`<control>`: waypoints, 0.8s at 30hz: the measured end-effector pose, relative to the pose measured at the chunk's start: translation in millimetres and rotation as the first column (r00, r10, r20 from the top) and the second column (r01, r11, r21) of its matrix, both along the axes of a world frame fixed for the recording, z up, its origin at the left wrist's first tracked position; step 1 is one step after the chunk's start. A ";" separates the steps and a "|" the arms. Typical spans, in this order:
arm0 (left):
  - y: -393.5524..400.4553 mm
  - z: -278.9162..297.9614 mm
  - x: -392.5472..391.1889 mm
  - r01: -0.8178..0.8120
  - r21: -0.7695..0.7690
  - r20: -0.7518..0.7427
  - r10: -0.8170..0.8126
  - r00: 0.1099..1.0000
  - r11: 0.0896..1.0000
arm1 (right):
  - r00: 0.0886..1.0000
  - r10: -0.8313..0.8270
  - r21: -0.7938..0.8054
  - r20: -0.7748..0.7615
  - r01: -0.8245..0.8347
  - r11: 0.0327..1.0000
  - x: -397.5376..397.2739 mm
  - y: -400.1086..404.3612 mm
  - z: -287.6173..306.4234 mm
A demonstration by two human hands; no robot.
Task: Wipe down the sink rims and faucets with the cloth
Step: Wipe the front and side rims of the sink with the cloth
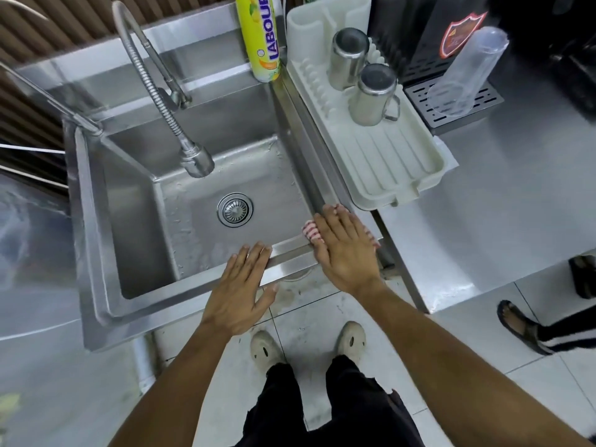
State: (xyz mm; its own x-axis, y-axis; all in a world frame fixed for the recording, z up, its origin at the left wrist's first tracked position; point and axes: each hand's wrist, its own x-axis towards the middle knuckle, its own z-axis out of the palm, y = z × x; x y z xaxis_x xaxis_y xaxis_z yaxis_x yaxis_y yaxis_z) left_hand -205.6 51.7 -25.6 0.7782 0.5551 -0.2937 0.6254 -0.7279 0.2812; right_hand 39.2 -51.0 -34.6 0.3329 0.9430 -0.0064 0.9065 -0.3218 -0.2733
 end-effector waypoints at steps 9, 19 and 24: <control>29.5 -0.5 -42.5 0.156 0.015 -0.025 -0.156 0.988 0.988 | 0.991 0.131 0.008 0.002 -0.131 0.991 -8.3 -9.4 -0.8; 47.4 -3.5 -52.6 0.322 0.032 0.013 -0.323 0.946 0.946 | 0.999 0.051 -0.004 -0.001 -0.051 0.999 -83.3 18.3 0.1; 54.6 -6.5 -65.5 0.368 0.059 0.013 -0.369 0.929 0.928 | 0.996 -0.034 -0.056 0.077 0.038 0.998 5.0 -9.6 5.0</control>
State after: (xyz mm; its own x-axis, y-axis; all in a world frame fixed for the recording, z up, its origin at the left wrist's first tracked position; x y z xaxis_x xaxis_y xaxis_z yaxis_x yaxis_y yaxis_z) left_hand -271.1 106.3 -32.0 0.9372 0.2427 -0.2505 0.3041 -0.9204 0.2457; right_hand 44.2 -60.6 -29.6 0.3682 0.9292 -0.0332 0.9115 -0.3678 -0.1842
